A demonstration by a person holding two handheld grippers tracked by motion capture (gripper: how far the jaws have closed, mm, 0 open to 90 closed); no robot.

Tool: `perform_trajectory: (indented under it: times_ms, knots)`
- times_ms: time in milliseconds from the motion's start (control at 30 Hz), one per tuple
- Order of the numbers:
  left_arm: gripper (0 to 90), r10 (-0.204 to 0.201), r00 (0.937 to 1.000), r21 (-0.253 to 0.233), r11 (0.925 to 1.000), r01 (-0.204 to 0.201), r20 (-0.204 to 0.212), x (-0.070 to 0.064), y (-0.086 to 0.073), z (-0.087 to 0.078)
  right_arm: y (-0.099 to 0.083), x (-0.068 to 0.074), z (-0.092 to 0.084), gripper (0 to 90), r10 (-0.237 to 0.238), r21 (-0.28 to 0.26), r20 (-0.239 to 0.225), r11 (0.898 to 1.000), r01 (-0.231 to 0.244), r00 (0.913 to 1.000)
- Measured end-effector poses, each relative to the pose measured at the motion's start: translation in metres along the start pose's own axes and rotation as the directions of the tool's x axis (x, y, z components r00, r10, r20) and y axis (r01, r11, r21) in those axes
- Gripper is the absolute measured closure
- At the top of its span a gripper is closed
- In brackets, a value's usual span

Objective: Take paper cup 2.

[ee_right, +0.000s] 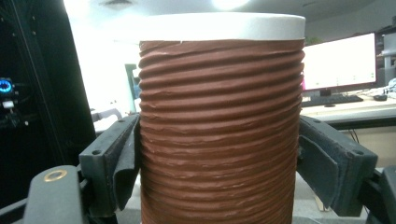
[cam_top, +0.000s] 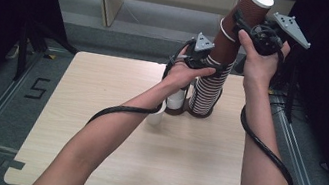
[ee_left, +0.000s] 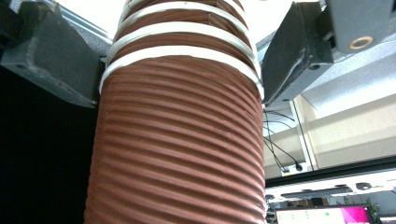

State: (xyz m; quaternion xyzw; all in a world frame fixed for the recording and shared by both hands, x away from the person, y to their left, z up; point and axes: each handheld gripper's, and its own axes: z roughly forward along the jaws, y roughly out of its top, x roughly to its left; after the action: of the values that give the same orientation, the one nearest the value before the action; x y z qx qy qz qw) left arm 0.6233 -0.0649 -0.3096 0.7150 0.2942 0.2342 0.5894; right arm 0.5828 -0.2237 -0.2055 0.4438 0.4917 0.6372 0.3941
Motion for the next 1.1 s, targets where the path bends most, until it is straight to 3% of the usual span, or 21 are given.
perform_trajectory:
  times_ms: [267, 567, 1100]
  knots:
    - [13.3, 0.025, 0.9997, 0.01, 0.9996, -0.025, -0.004, -0.001, 0.0, -0.001, 0.013, -0.003, -0.01, 19.7, 0.023, -0.059, -0.004, 0.998, -0.023, 0.9997]
    - [11.2, 0.061, 0.9981, 0.006, 0.9981, -0.061, -0.008, -0.005, 0.001, -0.014, 0.017, -0.01, -0.027, 19.6, 0.026, -0.079, -0.008, 0.997, -0.027, 0.9996]
    - [2.1, 0.134, 0.9904, -0.025, 0.9908, -0.133, 0.035, -0.014, 0.004, -0.068, 0.014, -0.021, -0.065, 19.3, -0.019, -0.061, 0.005, 0.998, 0.019, 0.9998]
